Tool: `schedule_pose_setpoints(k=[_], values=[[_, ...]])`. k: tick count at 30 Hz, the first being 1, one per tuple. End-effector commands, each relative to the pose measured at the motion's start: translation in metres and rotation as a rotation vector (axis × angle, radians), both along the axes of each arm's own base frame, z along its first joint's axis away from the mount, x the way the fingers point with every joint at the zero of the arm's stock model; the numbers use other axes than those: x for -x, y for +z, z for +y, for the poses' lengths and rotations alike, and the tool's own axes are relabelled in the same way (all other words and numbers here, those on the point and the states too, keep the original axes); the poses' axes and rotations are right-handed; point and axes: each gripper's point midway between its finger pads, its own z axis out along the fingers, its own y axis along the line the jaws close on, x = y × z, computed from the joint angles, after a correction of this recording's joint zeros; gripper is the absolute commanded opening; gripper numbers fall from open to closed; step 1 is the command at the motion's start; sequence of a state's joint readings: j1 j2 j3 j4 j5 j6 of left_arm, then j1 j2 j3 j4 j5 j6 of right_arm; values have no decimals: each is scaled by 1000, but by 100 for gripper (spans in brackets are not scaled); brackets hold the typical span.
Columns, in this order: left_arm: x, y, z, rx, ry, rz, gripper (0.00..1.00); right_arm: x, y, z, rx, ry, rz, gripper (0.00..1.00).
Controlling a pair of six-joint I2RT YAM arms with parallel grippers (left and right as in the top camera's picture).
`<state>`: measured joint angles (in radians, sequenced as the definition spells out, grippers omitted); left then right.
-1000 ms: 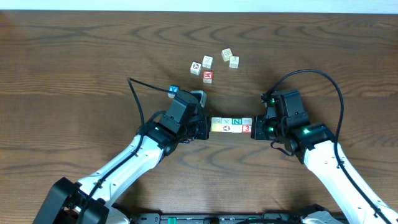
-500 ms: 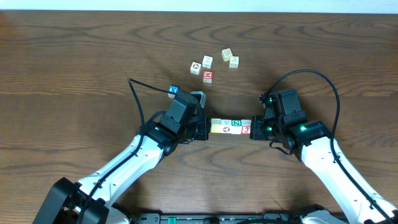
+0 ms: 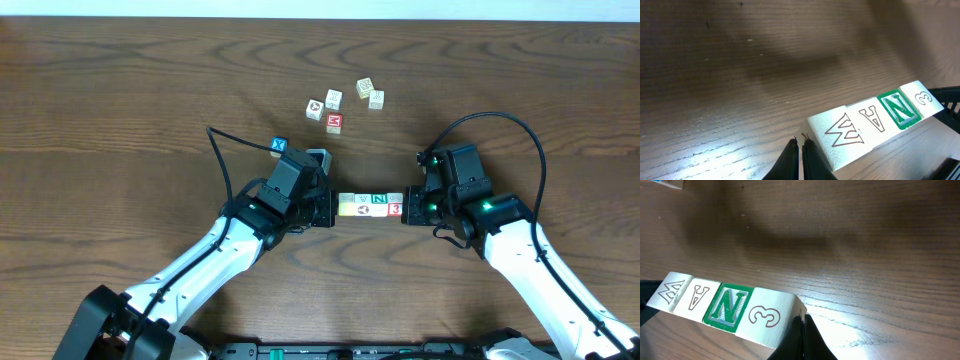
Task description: Lift 4 blocks
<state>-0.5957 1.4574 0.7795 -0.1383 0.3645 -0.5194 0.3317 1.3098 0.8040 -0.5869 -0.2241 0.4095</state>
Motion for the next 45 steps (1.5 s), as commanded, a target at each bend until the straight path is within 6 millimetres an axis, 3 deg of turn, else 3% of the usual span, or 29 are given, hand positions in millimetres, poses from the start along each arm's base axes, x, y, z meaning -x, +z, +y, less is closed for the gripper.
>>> schedule_pose_setpoints(k=[1,14,25,45], values=[[9,33,-30,118,-115,-27,7,8,19,39,-155,114,16,1],[7,29,-27,97,-101,-27,7,6,4,39,-139,109,55,1],[9,9,-27,66,-100,21,7,5,-2,36,-115,98,62,1],[7,8,-25,56,-91,14,7,6,-5,34,-110,96,67,1]])
